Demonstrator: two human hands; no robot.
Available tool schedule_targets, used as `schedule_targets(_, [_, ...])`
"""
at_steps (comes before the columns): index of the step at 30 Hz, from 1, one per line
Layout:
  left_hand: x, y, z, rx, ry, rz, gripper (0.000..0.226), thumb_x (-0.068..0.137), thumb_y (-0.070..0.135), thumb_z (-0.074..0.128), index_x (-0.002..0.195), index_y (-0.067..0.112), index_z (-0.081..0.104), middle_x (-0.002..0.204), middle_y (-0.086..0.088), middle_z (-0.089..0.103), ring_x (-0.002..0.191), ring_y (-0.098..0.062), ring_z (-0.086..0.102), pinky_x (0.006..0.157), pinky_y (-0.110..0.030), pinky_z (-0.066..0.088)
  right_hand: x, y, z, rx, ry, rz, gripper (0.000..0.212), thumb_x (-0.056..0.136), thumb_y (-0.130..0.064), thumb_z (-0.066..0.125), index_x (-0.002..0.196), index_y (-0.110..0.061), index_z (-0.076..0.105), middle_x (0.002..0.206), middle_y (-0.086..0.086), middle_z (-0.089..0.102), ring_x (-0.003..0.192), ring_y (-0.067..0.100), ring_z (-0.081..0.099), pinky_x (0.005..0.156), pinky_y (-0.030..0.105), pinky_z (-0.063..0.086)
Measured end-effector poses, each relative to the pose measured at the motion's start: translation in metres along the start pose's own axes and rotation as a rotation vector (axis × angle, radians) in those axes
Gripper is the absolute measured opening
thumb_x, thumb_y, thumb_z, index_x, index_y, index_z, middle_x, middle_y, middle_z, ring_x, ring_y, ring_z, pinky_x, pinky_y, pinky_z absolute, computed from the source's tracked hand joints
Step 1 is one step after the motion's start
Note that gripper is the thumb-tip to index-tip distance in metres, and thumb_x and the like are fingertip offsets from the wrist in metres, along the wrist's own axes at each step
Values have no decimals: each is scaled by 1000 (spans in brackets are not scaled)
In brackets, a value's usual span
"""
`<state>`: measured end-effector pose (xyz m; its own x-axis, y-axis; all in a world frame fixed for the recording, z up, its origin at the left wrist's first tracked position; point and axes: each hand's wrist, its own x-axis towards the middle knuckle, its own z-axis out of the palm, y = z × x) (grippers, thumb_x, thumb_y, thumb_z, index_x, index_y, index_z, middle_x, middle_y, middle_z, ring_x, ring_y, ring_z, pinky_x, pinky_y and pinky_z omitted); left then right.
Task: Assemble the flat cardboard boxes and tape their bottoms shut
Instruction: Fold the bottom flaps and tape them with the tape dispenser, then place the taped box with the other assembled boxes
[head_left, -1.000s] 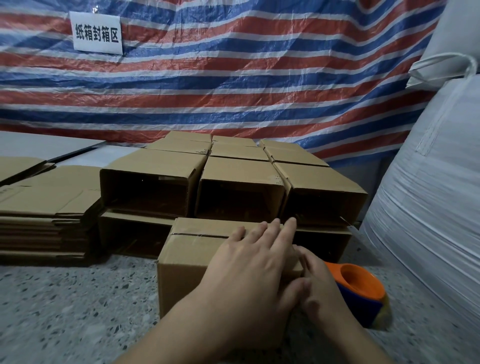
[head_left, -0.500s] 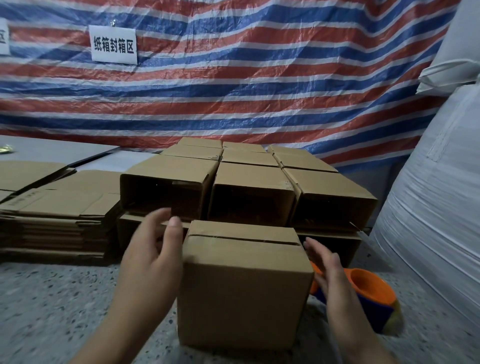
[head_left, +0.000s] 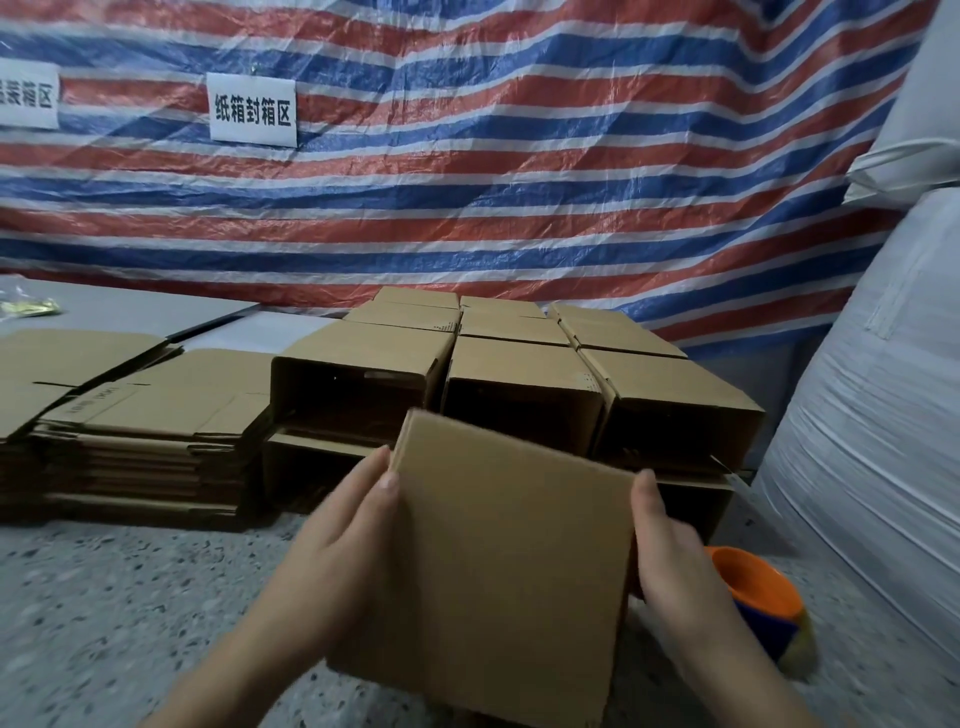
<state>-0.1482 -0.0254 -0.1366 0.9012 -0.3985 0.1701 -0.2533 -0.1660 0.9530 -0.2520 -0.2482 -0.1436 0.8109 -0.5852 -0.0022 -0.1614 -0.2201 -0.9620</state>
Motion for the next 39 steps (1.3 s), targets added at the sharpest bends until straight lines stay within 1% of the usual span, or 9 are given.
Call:
schedule_targets(4, [30, 2, -11, 34, 18, -279, 31, 90, 62, 47, 89, 36, 63, 87, 8, 67, 83, -12, 63, 63, -28, 42, 42, -16, -2, -308, -15, 103, 94, 74, -88, 19, 108, -17, 71, 100, -1, 70, 84, 12, 60, 68, 27, 42])
schedule_targets(9, [51, -24, -6, 95, -19, -512, 52, 95, 51, 53, 121, 6, 62, 92, -4, 62, 83, -19, 59, 78, -33, 44, 76, 7, 27, -491, -85, 258, 83, 99, -70, 26, 148, -7, 46, 151, 15, 49, 133, 32, 51, 103, 40, 43])
schedule_targets(13, [50, -32, -8, 81, 15, -552, 64, 94, 56, 51, 135, 8, 53, 114, -10, 60, 101, -26, 58, 86, -35, 42, 74, 15, 30, -498, -61, 298, 96, 91, -80, 16, 140, -7, 54, 143, 15, 57, 126, 30, 57, 93, 37, 47])
schedule_targets(16, [42, -39, -13, 31, 55, -507, 61, 96, 59, 43, 140, 17, 48, 137, -10, 53, 118, -28, 52, 90, -40, 41, 54, 17, 19, -413, -2, 267, 100, 72, -86, 10, 96, -9, 70, 93, 12, 75, 86, 25, 72, 77, 37, 57])
schedule_targets(20, [12, -37, -9, -65, 134, -422, 28, 98, 51, 45, 112, 29, 55, 106, 5, 57, 90, -14, 52, 72, -35, 44, 7, 26, 26, -60, -82, 349, 64, 98, -61, 39, 145, -18, 50, 152, 12, 48, 140, 30, 44, 120, 48, 30])
schedule_targets(23, [-16, -25, -3, -81, 130, -270, 17, 97, 45, 49, 110, 34, 54, 101, 18, 55, 84, 3, 49, 64, -23, 40, -24, 17, 32, 44, -111, 199, 58, 103, -45, 44, 153, -16, 38, 158, 7, 40, 147, 26, 34, 113, 33, 25])
schedule_targets(29, [-46, 53, -32, -188, 174, 99, 31, 67, 60, 53, 97, 54, 60, 86, 37, 66, 80, 16, 62, 69, -23, 42, -38, -63, 14, 140, -23, -84, 47, 89, -73, 45, 123, -43, 58, 98, -28, 71, 110, 6, 60, 90, 34, 46])
schedule_targets(34, [28, 112, -53, -62, 242, 241, 31, 97, 46, 49, 124, 32, 50, 118, 2, 60, 108, -19, 59, 94, -44, 49, 16, -149, 19, 169, -22, -329, 55, 96, -63, 30, 125, -28, 62, 116, 0, 70, 112, 20, 62, 101, 44, 49])
schedule_targets(39, [133, 166, -64, -13, 225, 252, 33, 99, 38, 43, 119, 14, 54, 99, -3, 61, 92, -16, 62, 71, -28, 51, 88, -219, 20, 166, -97, -431, 48, 103, -50, 26, 89, -23, 62, 92, 2, 65, 97, 20, 60, 87, 38, 51])
